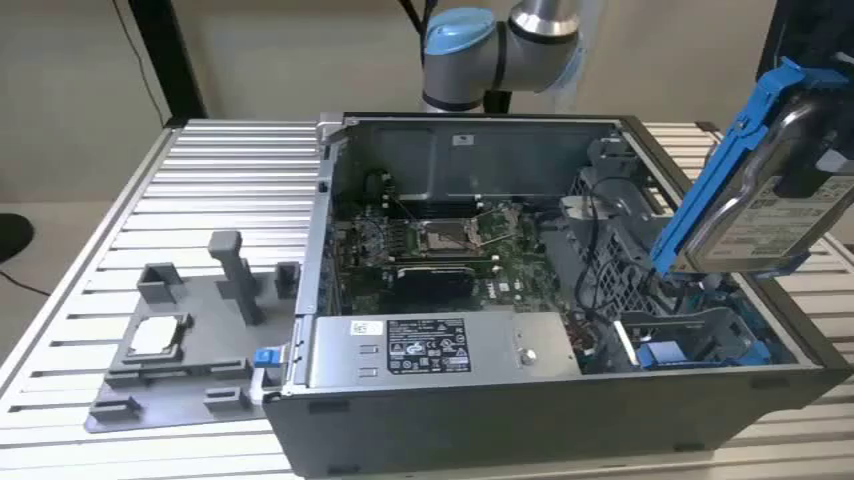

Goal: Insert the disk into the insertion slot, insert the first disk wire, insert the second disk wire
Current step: 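Insert the disk into the insertion slot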

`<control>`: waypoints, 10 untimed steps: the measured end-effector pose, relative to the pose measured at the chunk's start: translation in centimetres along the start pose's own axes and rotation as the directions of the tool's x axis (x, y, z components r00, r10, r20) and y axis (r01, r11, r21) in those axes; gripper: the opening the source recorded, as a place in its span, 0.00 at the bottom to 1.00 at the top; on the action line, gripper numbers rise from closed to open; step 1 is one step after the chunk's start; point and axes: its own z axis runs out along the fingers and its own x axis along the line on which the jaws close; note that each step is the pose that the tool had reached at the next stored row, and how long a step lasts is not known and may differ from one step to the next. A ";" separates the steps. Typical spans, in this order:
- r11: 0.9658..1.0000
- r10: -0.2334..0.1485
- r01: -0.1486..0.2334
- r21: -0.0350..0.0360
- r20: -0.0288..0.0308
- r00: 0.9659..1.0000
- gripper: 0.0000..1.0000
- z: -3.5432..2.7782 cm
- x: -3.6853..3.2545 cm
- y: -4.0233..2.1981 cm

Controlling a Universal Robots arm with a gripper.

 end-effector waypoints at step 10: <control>1.000 0.000 0.000 0.000 0.001 1.000 0.00 0.03 0.00 -0.01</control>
